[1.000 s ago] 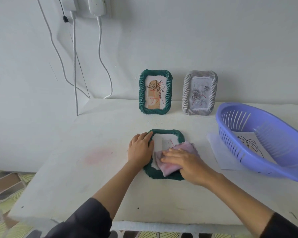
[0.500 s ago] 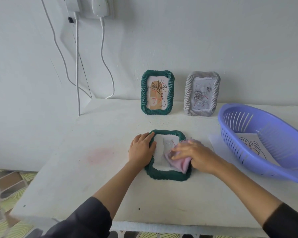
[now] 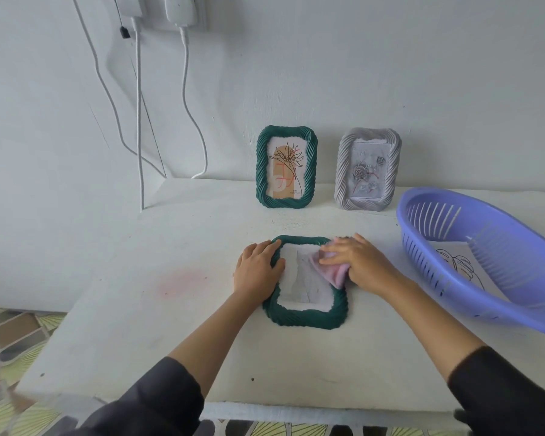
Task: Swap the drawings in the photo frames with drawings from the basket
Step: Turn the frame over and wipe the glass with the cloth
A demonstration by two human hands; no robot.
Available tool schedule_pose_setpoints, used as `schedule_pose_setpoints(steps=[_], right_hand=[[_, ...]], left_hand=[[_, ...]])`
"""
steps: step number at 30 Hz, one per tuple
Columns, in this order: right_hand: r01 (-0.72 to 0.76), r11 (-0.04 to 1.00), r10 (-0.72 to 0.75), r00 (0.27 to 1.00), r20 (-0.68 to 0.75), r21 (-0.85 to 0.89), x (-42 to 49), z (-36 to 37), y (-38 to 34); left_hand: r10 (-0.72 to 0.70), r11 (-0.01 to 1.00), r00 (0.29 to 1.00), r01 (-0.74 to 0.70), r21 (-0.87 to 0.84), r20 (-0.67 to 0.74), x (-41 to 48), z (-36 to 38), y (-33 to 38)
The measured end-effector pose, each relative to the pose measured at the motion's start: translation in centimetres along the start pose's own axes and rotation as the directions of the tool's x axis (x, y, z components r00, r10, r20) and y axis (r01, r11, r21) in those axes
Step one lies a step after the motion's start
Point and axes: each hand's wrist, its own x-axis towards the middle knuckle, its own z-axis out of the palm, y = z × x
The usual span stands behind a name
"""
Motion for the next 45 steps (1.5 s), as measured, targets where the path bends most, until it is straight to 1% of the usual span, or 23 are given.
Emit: schedule_pose_setpoints(steps=[3,8,11,14,17,19,20,21,22,23,25,26,27,28,29,30,32,34,35,37,40,43,45], right_hand=[[-0.021,1.0,0.021,0.999,-0.026,-0.008,0.8,0.6,-1.6],[0.162,0.984,-0.167,0.984,0.061,0.072,-3.5,1.6,-1.4],[0.124,0.991,-0.127,0.988,0.09,0.044,-3.6,0.4,-0.9],[0.044,0.998,-0.041,0.998,0.048,-0.055,-1.9,0.0,-1.9],[0.088,0.995,-0.085,0.994,0.072,-0.045,-2.0,1.1,-2.4],[0.102,0.995,-0.103,0.988,0.117,0.021,-2.8,0.9,-2.2],[0.067,0.992,-0.079,0.991,0.111,0.11,-3.1,0.4,-2.1],[0.003,0.968,-0.023,0.997,0.074,0.252,-3.3,-0.3,-2.3],[-0.066,0.897,0.062,0.998,0.024,0.437,-3.3,-1.3,-2.7],[-0.106,0.774,0.163,0.986,-0.034,0.624,-3.3,-2.3,-3.1],[-0.103,0.519,0.382,0.916,-0.123,0.848,-2.9,-4.0,-3.6],[-0.114,0.396,0.469,0.878,-0.094,0.911,-2.4,-4.5,-3.9],[-0.145,0.261,0.518,0.856,-0.012,0.954,-2.0,-4.8,-4.3],[-0.182,0.126,0.522,0.848,0.091,0.975,-1.5,-4.8,-4.8],[-0.214,0.016,0.497,0.849,0.178,0.977,-1.0,-4.6,-5.3],[-0.236,-0.067,0.465,0.852,0.24,0.969,-0.7,-4.2,-5.9],[-0.228,-0.157,0.413,0.868,0.274,0.961,-0.3,-3.3,-7.0],[-0.178,-0.145,0.38,0.898,0.221,0.973,-0.1,-2.6,-7.3],[-0.171,-0.108,0.378,0.904,0.2,0.979,-0.2,-2.3,-7.2],[-0.204,0.004,0.452,0.874,0.181,0.979,-0.5,-1.7,-6.5],[-0.252,0.138,0.618,0.778,0.116,0.958,-1.4,-0.4,-4.8],[-0.22,0.127,0.671,0.737,0.08,0.967,-2.3,0.8,-3.7],[-0.185,0.115,0.681,0.73,0.058,0.976,-2.8,1.4,-3.4]], left_hand=[[-0.008,1.0,1.0,0.008,-0.004,-0.001,-0.1,0.1,0.0],[-0.004,1.0,1.0,0.004,-0.011,-0.017,-0.1,0.1,0.1],[-0.003,1.0,1.0,0.003,-0.012,-0.013,-0.1,0.0,0.1],[-0.006,1.0,1.0,0.005,-0.007,-0.009,-0.2,0.0,0.1],[-0.004,1.0,1.0,0.004,-0.008,-0.005,-0.2,0.0,0.2],[-0.013,1.0,1.0,0.014,-0.026,0.021,0.1,-0.2,0.3],[-0.029,0.998,0.998,0.031,-0.053,0.048,0.3,-0.5,0.4],[-0.056,0.993,0.996,0.063,-0.099,0.075,0.5,-0.9,0.7],[-0.089,0.981,0.992,0.103,-0.164,0.088,0.6,-1.3,1.0],[-0.118,0.96,0.99,0.135,-0.245,0.082,0.6,-1.7,1.5],[-0.098,0.881,0.994,0.112,-0.46,0.053,0.2,-2.7,3.0],[-0.032,0.814,0.998,0.059,-0.578,0.057,-0.1,-3.2,3.6],[0.052,0.728,0.994,0.025,-0.686,0.092,-0.5,-3.7,4.3],[0.118,0.638,0.978,0.058,-0.768,0.171,-0.9,-4.1,4.9],[0.151,0.55,0.955,0.134,-0.824,0.256,-1.3,-4.4,5.3],[0.145,0.466,0.938,0.217,-0.858,0.315,-1.6,-4.6,5.6],[0.07,0.282,0.935,0.315,-0.906,0.347,-2.1,-4.5,6.0],[-0.062,0.135,0.947,0.321,-0.937,0.316,-2.5,-4.7,5.9],[-0.129,0.115,0.941,0.329,-0.937,0.314,-2.5,-5.1,5.6],[-0.25,0.178,0.92,0.349,-0.92,0.301,-2.3,-6.5,3.9],[-0.38,0.336,0.89,0.386,-0.859,0.251,-1.6,-9.3,-0.4],[-0.447,0.484,0.88,0.389,-0.784,0.161,-1.2,-11.4,-4.8],[-0.463,0.648,0.884,0.388,-0.655,0.065,-0.9,-11.7,-7.1]])
